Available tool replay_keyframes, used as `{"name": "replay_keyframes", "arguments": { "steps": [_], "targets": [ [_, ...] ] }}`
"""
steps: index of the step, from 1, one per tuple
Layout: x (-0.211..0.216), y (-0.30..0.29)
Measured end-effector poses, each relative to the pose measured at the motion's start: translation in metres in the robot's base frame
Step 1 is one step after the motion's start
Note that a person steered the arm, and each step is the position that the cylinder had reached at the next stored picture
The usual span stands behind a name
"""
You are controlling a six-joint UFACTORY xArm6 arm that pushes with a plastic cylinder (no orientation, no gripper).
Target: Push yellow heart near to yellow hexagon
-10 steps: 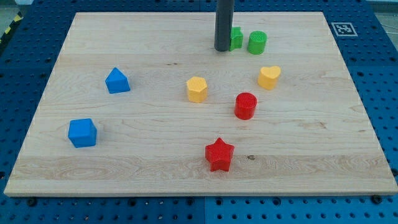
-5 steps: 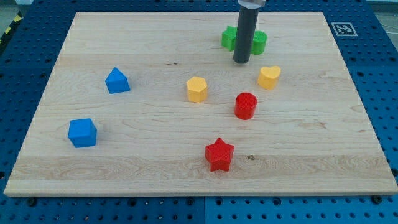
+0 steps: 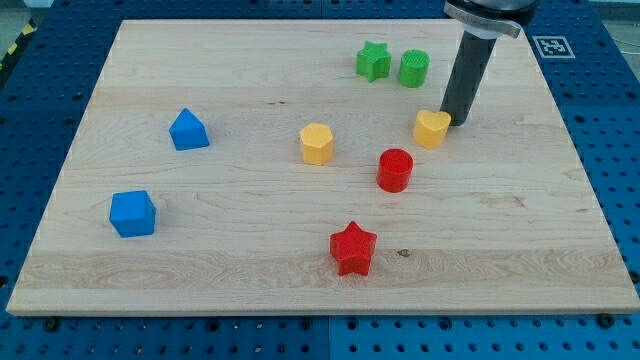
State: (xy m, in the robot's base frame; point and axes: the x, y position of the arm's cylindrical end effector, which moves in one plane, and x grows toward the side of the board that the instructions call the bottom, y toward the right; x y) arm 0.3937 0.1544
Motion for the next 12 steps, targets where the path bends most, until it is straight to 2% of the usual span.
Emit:
{"name": "replay_keyframes", "arguments": {
  "steps": [2,3,4,12],
  "targets": [
    [0.009,-0.004],
    [0.018,0.036],
    [0.025,0.042],
    [0.029,-0.018]
  ]
}}
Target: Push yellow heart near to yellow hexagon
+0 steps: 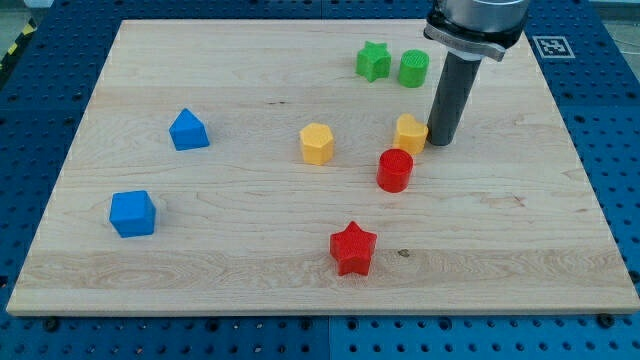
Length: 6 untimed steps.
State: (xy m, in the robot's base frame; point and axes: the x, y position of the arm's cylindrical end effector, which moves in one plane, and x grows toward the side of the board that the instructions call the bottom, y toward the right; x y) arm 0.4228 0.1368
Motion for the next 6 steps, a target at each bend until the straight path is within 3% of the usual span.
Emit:
{"name": "replay_keyframes", "arguments": {
  "steps": [6],
  "targets": [
    [0.000,-0.056]
  ]
}}
